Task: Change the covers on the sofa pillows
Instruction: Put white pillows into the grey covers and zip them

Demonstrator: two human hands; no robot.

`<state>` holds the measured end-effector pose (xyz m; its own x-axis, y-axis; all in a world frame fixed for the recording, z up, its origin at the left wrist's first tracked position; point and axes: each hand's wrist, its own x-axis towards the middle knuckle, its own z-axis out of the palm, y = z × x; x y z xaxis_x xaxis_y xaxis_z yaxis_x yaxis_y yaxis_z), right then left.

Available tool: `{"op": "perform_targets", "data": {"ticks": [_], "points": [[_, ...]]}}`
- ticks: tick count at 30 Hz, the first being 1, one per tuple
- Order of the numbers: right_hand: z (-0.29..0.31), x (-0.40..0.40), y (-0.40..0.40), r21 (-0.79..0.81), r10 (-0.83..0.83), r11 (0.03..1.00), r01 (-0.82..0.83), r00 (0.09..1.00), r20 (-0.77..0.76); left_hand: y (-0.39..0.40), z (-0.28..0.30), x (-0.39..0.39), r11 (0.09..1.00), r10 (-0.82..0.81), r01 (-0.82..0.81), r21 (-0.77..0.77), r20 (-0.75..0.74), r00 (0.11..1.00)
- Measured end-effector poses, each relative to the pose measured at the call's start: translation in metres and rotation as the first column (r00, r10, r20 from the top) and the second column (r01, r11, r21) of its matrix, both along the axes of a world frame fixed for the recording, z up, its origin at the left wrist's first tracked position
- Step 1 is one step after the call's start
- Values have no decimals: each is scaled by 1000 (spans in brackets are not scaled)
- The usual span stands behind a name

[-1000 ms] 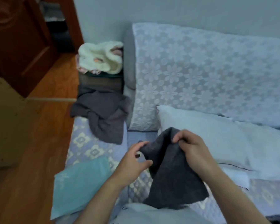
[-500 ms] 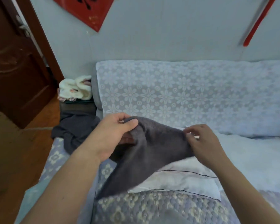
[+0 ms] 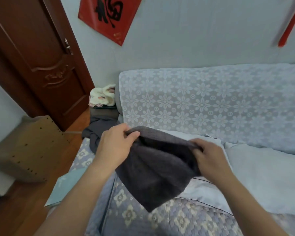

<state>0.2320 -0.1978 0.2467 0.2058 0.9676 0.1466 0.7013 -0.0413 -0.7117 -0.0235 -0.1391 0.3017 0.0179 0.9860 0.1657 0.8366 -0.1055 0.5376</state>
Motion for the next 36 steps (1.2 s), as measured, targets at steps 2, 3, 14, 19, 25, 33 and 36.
{"op": "perform_targets", "data": {"ticks": [2,3,14,19,25,33,36], "points": [[28,9,0,76,19,997,-20,1000,16,-3,-4,-8,997,-46,46,-61,13,999],[40,12,0,101,21,995,-24,999,35,-6,-5,-8,990,-92,92,-104,6,996],[90,55,6,228,-165,964,136,980,113,-9,-38,-14,883,-348,385,-270,176,921],[82,94,-1,215,-304,936,280,948,89,-3,-78,-47,759,-465,365,-539,-56,884],[34,141,-21,-24,-349,931,364,908,232,-6,-81,-80,952,44,106,-287,471,881],[-39,138,-36,-302,-199,919,252,960,195,1,-112,-77,924,360,-324,-205,755,548],[-51,139,-44,-337,-218,902,270,958,184,2,-117,-81,899,400,-390,-200,738,543]]}}
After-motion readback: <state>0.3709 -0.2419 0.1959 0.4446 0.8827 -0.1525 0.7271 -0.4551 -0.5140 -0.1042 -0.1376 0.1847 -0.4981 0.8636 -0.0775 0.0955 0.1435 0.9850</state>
